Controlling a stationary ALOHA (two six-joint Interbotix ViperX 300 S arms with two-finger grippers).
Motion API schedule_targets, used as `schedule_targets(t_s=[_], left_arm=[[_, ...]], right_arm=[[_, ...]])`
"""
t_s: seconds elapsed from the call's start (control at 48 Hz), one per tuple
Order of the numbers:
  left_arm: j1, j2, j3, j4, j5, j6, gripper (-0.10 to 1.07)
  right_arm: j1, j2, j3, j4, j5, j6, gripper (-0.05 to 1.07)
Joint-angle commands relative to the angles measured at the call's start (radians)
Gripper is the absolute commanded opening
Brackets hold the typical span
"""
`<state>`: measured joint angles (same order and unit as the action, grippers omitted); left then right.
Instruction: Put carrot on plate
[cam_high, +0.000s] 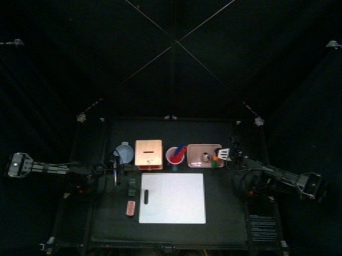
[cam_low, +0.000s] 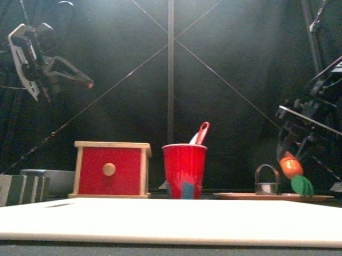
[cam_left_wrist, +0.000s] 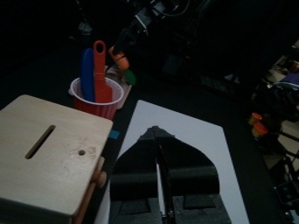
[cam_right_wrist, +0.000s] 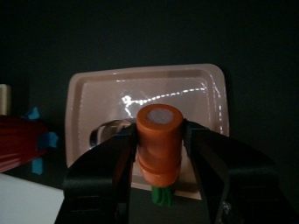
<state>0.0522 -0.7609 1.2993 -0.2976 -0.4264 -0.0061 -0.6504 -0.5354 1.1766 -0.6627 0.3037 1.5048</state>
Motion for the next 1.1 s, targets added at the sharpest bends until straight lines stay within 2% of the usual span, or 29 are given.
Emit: schedule_targets(t_s=[0.0, 0.292, 0.417, 0.625, 0.958, 1.083], left_arm=[[0.006, 0.002, -0.012, -0.002, -0.005, 0.002, 0.21], [0.028, 0.002, -0.008, -0.002, -0.006, 0.002, 0.21], [0.029, 0.002, -0.008, -0.002, -0.008, 0.0, 0.21], [0.031, 0.002, -0.008, -0.012, -0.009, 0.002, 0.21], [0.058, 0.002, -0.003, -0.012, -0.011, 0.005, 0.21], [0.066, 0.002, 0.0, -0.017, -0.002, -0.002, 0.21]], right_arm=[[-0.005, 0.012, -0.021, -0.005, -0.008, 0.0, 0.71], [0.006, 0.015, -0.029, -0.008, -0.014, -0.002, 0.94], [0.02, 0.009, -0.026, -0.046, -0.009, 0.0, 1.01], [0.032, -0.012, -0.037, -0.078, -0.014, 0.0, 1.01], [0.149, -0.017, -0.069, -0.069, -0.014, 0.002, 1.01], [0.164, -0.017, -0.069, -0.069, -0.009, 0.002, 1.01]])
